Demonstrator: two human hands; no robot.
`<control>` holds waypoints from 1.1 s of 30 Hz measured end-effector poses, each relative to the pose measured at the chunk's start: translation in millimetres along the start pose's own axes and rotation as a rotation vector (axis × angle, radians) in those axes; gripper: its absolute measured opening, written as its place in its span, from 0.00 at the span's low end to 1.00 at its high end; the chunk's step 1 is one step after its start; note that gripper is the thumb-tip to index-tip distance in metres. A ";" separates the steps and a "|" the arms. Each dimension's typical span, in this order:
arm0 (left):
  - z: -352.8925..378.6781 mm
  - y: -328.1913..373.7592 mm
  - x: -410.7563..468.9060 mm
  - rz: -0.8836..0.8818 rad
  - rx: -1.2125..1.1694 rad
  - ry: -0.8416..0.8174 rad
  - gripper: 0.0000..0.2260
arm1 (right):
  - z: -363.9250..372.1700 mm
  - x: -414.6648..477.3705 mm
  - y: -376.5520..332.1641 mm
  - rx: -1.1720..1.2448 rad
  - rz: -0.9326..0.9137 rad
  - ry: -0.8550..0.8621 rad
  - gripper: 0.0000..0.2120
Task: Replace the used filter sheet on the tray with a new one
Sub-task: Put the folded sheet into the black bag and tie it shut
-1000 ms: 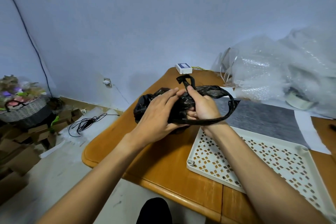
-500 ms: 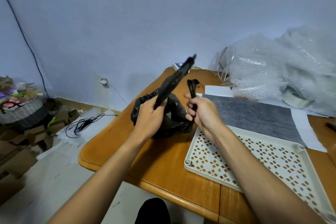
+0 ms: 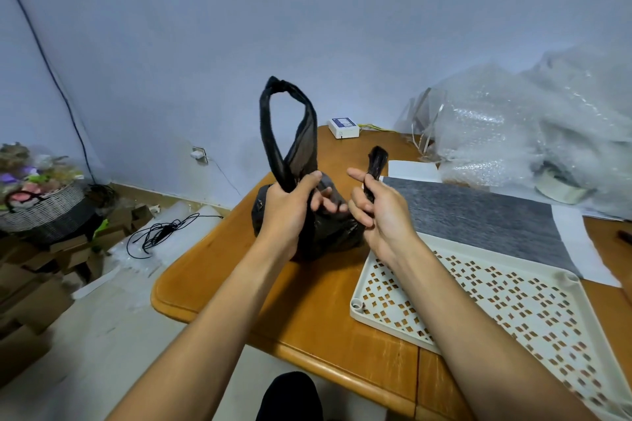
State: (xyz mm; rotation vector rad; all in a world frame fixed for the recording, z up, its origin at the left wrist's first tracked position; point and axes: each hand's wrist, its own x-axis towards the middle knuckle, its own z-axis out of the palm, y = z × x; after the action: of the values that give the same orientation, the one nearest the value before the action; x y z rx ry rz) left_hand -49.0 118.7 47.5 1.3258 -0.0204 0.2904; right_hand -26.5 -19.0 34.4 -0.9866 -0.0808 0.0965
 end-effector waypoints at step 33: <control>-25.4 -6.0 14.1 -0.155 0.396 -0.439 0.06 | -11.3 -13.3 -0.9 -0.151 0.114 -0.309 0.20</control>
State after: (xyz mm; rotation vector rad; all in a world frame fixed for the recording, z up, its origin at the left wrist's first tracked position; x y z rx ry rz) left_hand -37.9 144.6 38.0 1.7537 -0.2389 -0.1420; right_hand -38.4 -30.5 28.6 -1.1208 -0.3183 0.3518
